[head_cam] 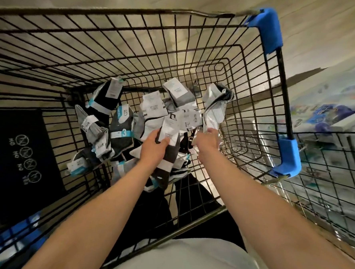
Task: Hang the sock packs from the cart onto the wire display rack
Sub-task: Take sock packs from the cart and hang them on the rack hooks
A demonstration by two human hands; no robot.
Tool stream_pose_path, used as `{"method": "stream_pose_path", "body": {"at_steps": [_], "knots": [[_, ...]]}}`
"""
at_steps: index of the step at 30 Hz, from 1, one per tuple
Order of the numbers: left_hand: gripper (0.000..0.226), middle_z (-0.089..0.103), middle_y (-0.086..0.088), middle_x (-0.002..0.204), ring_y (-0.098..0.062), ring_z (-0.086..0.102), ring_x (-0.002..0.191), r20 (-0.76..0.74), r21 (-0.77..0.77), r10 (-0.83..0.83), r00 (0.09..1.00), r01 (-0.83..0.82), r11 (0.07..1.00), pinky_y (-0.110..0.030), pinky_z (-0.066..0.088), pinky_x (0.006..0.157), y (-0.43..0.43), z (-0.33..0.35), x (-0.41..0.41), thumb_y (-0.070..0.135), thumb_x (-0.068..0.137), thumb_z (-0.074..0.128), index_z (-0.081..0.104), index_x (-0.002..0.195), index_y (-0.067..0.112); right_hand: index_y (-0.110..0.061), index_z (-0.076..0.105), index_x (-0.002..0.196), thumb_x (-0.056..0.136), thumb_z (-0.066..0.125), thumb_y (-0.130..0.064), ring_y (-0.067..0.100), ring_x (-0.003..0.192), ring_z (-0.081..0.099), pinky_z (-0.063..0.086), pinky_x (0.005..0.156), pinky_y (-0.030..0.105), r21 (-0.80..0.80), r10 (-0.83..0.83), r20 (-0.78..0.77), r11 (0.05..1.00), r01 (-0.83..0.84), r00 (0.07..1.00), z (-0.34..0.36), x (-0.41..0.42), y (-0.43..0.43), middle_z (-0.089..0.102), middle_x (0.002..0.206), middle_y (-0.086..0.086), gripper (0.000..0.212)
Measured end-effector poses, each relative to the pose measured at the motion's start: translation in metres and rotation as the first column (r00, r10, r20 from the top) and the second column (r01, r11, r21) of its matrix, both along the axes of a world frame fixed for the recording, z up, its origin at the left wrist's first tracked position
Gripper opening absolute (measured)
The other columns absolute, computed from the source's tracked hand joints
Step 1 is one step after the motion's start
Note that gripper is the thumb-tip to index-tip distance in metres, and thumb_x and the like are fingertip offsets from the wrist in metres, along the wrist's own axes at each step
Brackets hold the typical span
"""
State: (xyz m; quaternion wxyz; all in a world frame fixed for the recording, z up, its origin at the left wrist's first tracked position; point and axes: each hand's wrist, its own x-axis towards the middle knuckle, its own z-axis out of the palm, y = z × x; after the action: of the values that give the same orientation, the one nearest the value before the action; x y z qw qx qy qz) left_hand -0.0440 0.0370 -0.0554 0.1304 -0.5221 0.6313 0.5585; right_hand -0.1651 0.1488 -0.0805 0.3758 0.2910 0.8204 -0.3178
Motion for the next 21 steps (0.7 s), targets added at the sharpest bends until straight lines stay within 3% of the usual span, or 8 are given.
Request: {"method": "stream_pose_path", "body": {"at_steps": [3, 5, 11, 14, 15, 17, 19, 21], "knots": [[0.04, 0.063, 0.006, 0.13, -0.012, 0.056, 0.114, -0.025, 0.012, -0.031, 0.999, 0.031, 0.999, -0.025, 0.04, 0.091, 0.004, -0.005, -0.015, 0.029, 0.098, 0.06, 0.057, 0.137, 0.022, -0.025, 0.033, 0.148, 0.089, 0.063, -0.018, 0.036, 0.125, 0.051, 0.047, 0.104, 0.049, -0.005, -0.066, 0.014, 0.998, 0.066, 0.998, -0.009, -0.013, 0.012, 0.044, 0.143, 0.015, 0.066], [0.036, 0.065, 0.007, 0.126, -0.012, 0.058, 0.112, -0.053, 0.025, -0.044, 0.998, 0.045, 0.999, -0.026, 0.043, 0.091, 0.008, -0.011, -0.026, 0.027, 0.097, 0.06, 0.058, 0.133, 0.022, -0.027, 0.024, 0.153, 0.09, 0.063, -0.017, 0.038, 0.126, 0.054, 0.048, 0.105, 0.052, -0.068, -0.185, 0.05, 0.98, 0.188, 0.981, -0.013, -0.02, 0.009, 0.047, 0.144, 0.017, 0.075], [0.038, 0.059, 0.011, 0.123, -0.006, 0.051, 0.108, -0.058, 0.027, -0.062, 0.996, 0.063, 0.998, -0.021, 0.036, 0.089, 0.014, -0.031, -0.058, 0.024, 0.099, 0.058, 0.055, 0.137, 0.024, -0.03, 0.042, 0.143, 0.1, 0.048, -0.008, 0.028, 0.101, 0.062, 0.057, 0.082, 0.039, -0.146, -0.386, 0.098, 0.906, 0.396, 0.917, -0.028, -0.035, 0.006, 0.059, 0.12, 0.012, 0.048], [0.043, 0.058, 0.01, 0.123, -0.007, 0.05, 0.108, -0.038, 0.042, -0.067, 0.997, 0.069, 0.997, -0.022, 0.037, 0.089, 0.014, -0.034, -0.067, 0.025, 0.1, 0.057, 0.05, 0.142, 0.023, -0.028, 0.05, 0.126, 0.099, 0.041, 0.003, 0.028, 0.093, 0.062, 0.053, 0.047, 0.026, -0.183, -0.423, 0.092, 0.883, 0.433, 0.901, -0.022, -0.041, 0.006, 0.058, 0.124, 0.017, 0.043], [0.043, 0.06, 0.008, 0.126, -0.009, 0.053, 0.109, -0.042, 0.045, -0.062, 0.997, 0.064, 0.997, -0.022, 0.038, 0.089, 0.014, -0.035, -0.068, 0.025, 0.1, 0.057, 0.05, 0.142, 0.023, -0.028, 0.053, 0.126, 0.098, 0.039, 0.006, 0.027, 0.092, 0.062, 0.052, 0.044, 0.025, -0.212, -0.418, 0.075, 0.881, 0.424, 0.905, -0.017, -0.043, 0.004, 0.059, 0.12, 0.015, 0.046], [0.042, 0.063, 0.004, 0.128, -0.013, 0.057, 0.111, -0.057, 0.035, -0.051, 0.997, 0.053, 0.998, -0.02, 0.041, 0.086, 0.014, -0.03, -0.071, 0.023, 0.099, 0.058, 0.051, 0.141, 0.022, -0.026, 0.065, 0.122, 0.099, 0.044, 0.001, 0.026, 0.09, 0.064, 0.063, 0.062, 0.037, -0.23, -0.34, 0.023, 0.913, 0.336, 0.94, -0.002, -0.046, -0.002, 0.063, 0.108, 0.007, 0.041], [0.041, 0.064, 0.003, 0.126, -0.016, 0.059, 0.11, -0.07, 0.022, -0.022, 0.997, 0.024, 0.999, -0.016, 0.045, 0.083, 0.013, -0.018, -0.074, 0.022, 0.099, 0.058, 0.051, 0.14, 0.021, -0.026, 0.075, 0.107, 0.098, 0.052, -0.012, 0.025, 0.088, 0.068, 0.062, 0.083, 0.048, -0.218, -0.218, -0.031, 0.954, 0.206, 0.976, 0.014, -0.049, -0.005, 0.069, 0.099, 0.0, 0.029], [0.043, 0.062, 0.005, 0.123, -0.016, 0.058, 0.11, -0.082, 0.004, 0.016, 0.997, -0.015, 1.0, -0.023, 0.047, 0.09, 0.008, -0.003, -0.076, 0.026, 0.1, 0.058, 0.048, 0.141, 0.021, -0.025, 0.073, 0.108, 0.094, 0.058, -0.017, 0.022, 0.092, 0.067, 0.061, 0.081, 0.042, -0.251, -0.094, -0.069, 0.965, 0.074, 0.993, 0.04, -0.05, -0.006, 0.069, 0.101, -0.002, 0.022]]}}
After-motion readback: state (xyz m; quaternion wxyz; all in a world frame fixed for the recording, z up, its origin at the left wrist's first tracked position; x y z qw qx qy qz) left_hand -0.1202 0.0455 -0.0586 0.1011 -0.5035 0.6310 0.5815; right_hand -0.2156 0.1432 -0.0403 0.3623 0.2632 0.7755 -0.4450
